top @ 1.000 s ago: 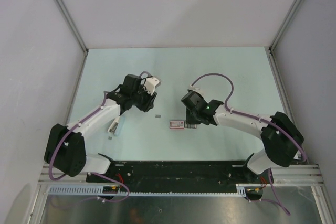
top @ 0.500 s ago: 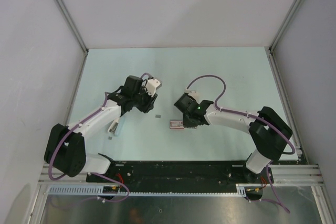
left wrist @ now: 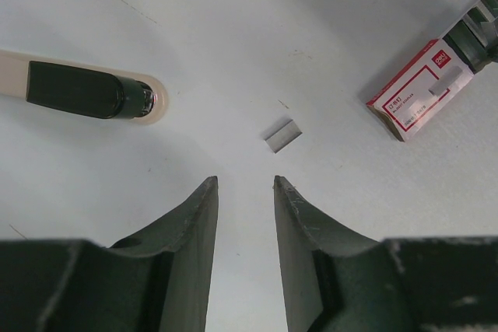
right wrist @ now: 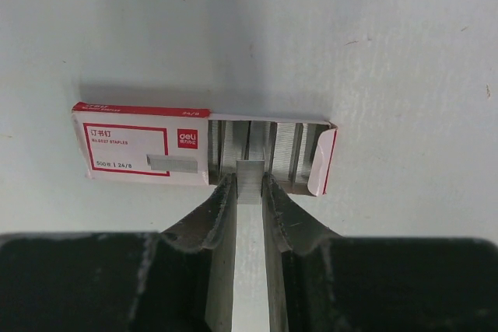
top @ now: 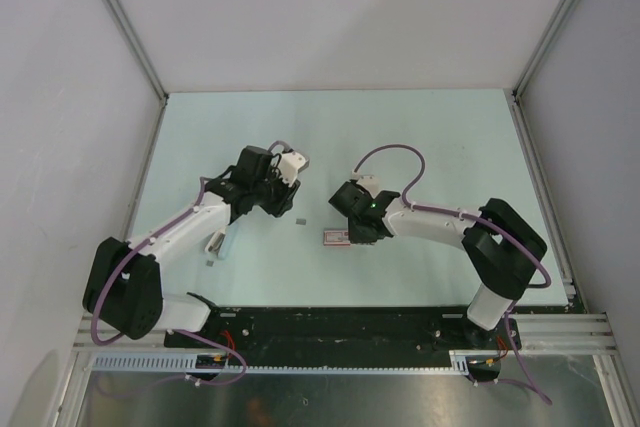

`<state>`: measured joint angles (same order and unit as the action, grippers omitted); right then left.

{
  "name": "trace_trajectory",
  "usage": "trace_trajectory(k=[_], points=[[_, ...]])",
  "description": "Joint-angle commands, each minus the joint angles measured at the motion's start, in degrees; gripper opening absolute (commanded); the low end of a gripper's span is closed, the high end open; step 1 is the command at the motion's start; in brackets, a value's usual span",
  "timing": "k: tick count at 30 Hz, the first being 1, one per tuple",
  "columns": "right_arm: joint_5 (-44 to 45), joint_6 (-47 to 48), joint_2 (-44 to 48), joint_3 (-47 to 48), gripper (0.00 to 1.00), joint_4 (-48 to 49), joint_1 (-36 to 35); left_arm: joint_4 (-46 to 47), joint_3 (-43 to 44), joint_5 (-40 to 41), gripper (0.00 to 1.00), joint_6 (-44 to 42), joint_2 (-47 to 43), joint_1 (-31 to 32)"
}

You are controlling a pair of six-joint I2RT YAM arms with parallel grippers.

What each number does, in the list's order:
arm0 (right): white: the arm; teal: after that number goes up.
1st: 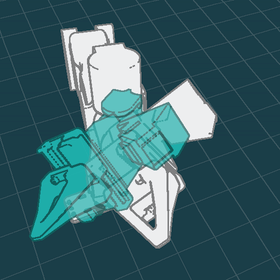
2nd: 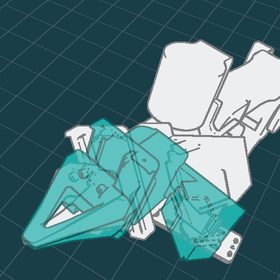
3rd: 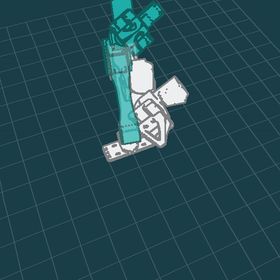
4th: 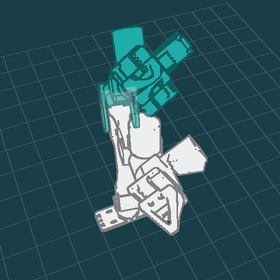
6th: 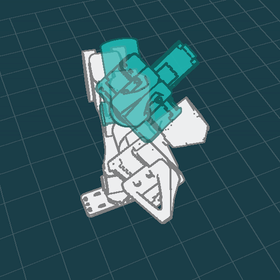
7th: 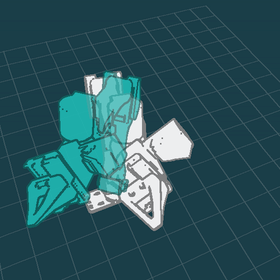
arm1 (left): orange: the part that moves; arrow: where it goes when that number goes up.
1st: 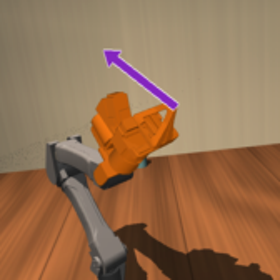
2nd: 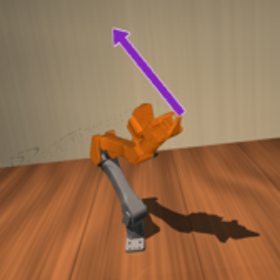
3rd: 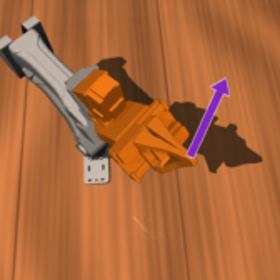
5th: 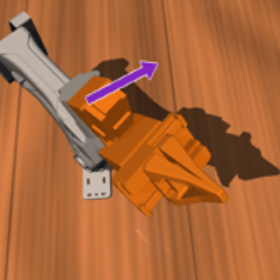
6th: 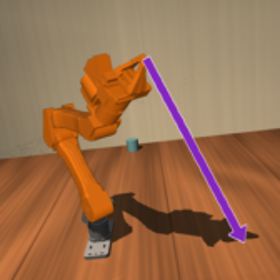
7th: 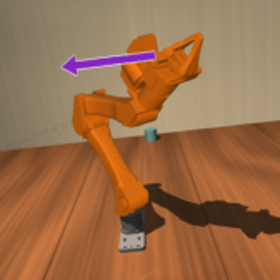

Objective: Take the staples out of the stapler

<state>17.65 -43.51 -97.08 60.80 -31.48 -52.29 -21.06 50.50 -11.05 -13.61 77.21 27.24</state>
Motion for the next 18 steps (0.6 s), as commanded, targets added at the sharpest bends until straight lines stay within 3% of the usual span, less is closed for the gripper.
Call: trace_trajectory(k=[1,18], points=[[1.96,-0.17,-0.61,2.02,0.00,-0.03,-0.29,1.65,-0.27,-0.44,0.39,-2.87,-2.00,0.56],[0.86,0.54,-1.75,2.05,0.00,1.85,0.11,1.73,-1.08,-0.60,0.39,-3.33,-3.00,0.74]])
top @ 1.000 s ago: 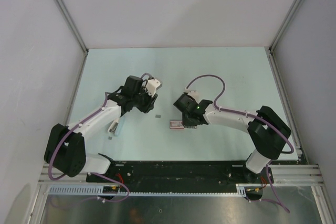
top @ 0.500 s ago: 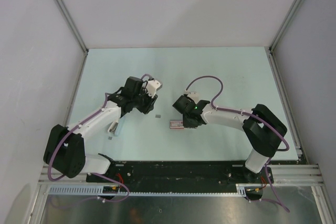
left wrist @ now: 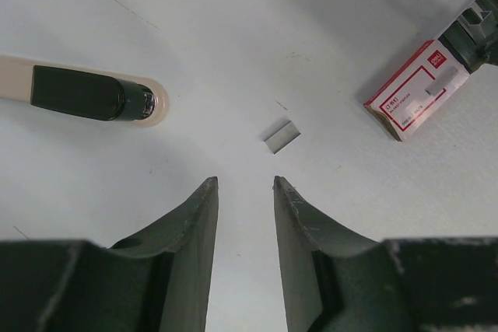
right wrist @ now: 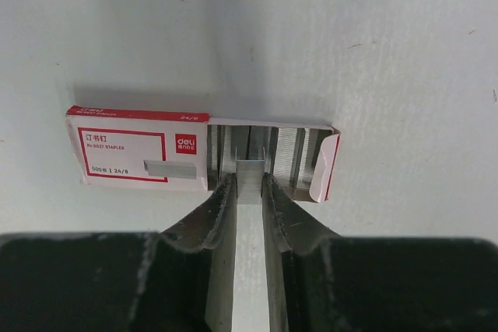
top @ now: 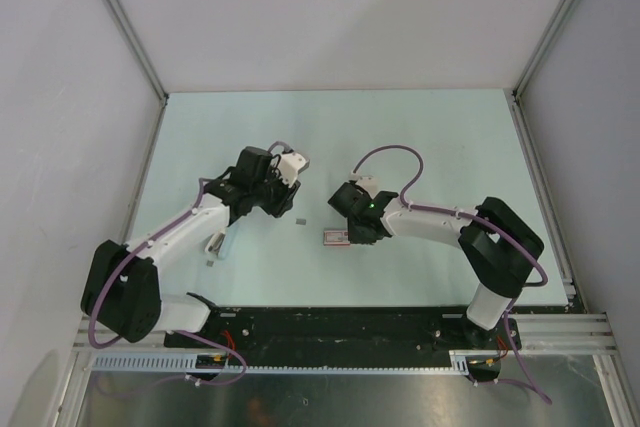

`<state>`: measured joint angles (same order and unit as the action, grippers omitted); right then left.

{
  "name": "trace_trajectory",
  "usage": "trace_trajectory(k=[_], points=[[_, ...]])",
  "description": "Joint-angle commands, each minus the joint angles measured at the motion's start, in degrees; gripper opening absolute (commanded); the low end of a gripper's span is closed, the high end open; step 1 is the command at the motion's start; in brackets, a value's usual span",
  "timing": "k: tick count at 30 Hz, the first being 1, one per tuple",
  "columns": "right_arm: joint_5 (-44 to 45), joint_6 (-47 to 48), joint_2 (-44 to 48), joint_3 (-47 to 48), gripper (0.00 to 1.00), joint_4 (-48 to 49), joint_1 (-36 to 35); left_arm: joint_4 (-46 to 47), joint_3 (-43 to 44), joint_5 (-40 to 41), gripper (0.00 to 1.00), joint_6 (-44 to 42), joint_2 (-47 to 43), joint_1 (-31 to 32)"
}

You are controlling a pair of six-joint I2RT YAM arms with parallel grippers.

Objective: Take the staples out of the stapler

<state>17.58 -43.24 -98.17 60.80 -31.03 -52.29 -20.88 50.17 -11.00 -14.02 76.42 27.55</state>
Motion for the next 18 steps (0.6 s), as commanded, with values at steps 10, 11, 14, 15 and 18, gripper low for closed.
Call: trace_trajectory(k=[10,11,14,15,18], points=[[0.13,0.66,-1.48,2.72,0.05,1.17,0.42,1.60,-0.87,-0.49,0.39,-3.14,-2.33,0.78],[0.15,0.64,-1.45,2.73,0.08,0.98,0.43,1.58,-0.82,-0.50,0.39,-3.22,-2.33,0.81],[0.16,0.69,-1.29,2.68,0.28,0.75,0.32,1.61,-0.74,-0.41,0.39,-3.29,-2.29,0.91],[0.12,0.74,-1.18,2.72,0.34,0.73,0.29,1.58,-0.72,-0.37,0.39,-3.29,-2.31,0.96],[0.03,0.88,-0.49,2.72,0.44,0.75,0.26,1.63,-0.67,-0.36,0.39,-3.35,-2.36,1.00]])
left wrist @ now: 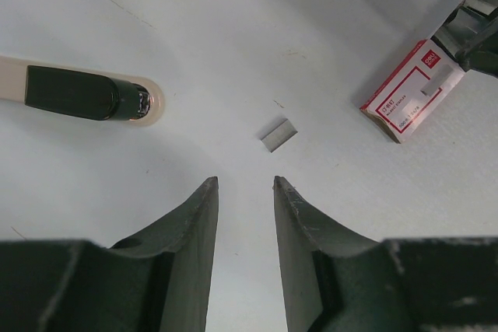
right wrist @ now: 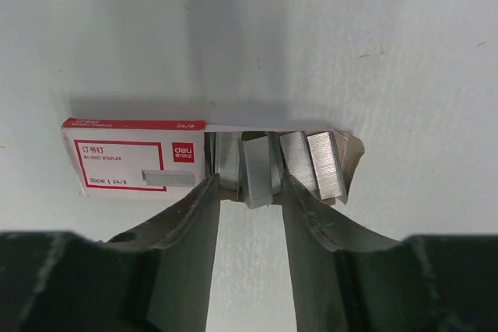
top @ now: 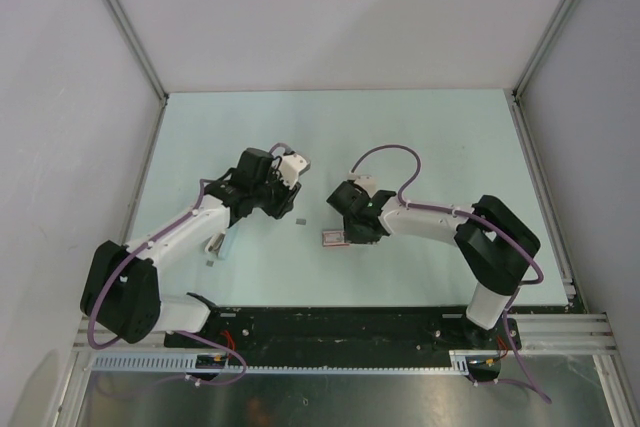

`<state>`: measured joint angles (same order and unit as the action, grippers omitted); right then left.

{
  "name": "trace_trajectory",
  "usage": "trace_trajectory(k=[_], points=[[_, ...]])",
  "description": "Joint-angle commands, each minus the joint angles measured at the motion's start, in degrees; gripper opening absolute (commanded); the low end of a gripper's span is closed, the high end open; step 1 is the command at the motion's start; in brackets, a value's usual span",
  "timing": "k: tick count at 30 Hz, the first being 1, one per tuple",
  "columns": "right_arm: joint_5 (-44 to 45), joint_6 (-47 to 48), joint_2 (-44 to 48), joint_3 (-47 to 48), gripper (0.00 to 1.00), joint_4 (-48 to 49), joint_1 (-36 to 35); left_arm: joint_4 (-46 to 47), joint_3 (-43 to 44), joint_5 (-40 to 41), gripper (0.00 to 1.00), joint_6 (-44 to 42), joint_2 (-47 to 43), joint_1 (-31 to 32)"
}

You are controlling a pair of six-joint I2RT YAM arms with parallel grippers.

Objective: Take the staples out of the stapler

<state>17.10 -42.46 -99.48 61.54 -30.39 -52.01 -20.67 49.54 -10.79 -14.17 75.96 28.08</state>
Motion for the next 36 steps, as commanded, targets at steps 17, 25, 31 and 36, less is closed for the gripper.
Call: trace_trajectory(k=[17,25,31,36], points=[[-4.73,1.39,7.72,4.38,0.44,3.71,-0.32,1.36,-0.24,-0.57,0.39,-3.06,-1.76,1.11],[-1.76,3.11,8.93,4.34,0.29,0.75,2.13,2.18,-0.15,-0.26,0.39,-2.87,-0.01,2.09],[-0.43,4.32,11.55,-0.24,0.20,0.66,5.26,4.11,-0.32,0.09,0.38,-3.05,3.13,4.35],[-2.16,4.49,14.59,-6.10,0.15,3.12,7.90,5.64,-0.31,0.45,0.38,-3.48,6.37,7.48]])
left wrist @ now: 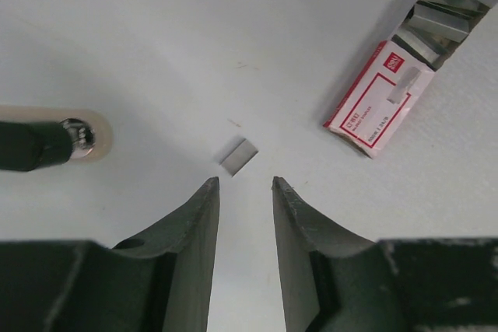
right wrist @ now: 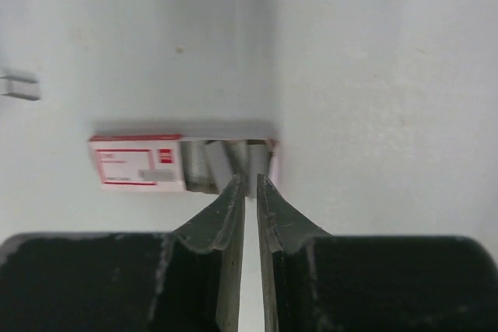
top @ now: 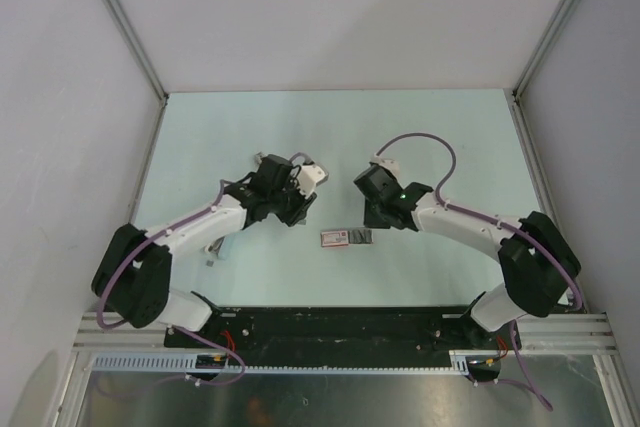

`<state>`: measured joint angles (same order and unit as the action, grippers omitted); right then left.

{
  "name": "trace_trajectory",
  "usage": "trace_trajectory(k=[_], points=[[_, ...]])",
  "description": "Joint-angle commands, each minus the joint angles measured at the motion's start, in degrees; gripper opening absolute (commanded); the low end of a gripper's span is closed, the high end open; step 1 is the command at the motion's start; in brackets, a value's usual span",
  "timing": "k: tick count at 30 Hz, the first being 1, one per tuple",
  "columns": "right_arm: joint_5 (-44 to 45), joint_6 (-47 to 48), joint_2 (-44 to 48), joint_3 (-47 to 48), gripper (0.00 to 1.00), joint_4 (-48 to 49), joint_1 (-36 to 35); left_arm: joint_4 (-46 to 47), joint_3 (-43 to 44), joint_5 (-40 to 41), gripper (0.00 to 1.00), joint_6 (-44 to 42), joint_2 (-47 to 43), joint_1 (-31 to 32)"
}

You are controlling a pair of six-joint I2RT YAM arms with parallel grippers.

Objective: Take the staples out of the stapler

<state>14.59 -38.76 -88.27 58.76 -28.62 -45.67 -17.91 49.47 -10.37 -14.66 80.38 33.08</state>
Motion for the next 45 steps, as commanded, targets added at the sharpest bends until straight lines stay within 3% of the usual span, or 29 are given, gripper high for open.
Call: trace_trajectory(k=[1,16,45], points=[[0.05,0.84,3.59,-4.15,0.15,1.71,1.78,3.19,-0.16,0.15,0.38,-3.13,2.58,3.16],[-5.97,0.69,-1.62,-7.78,0.10,9.71,0.37,5.06,1.67,0.27,0.37,-3.56,10.67,8.62],[-5.72,-0.16,-0.13,-7.79,0.11,9.89,-1.13,6.11,-0.86,1.21,0.36,-4.52,8.59,8.85]])
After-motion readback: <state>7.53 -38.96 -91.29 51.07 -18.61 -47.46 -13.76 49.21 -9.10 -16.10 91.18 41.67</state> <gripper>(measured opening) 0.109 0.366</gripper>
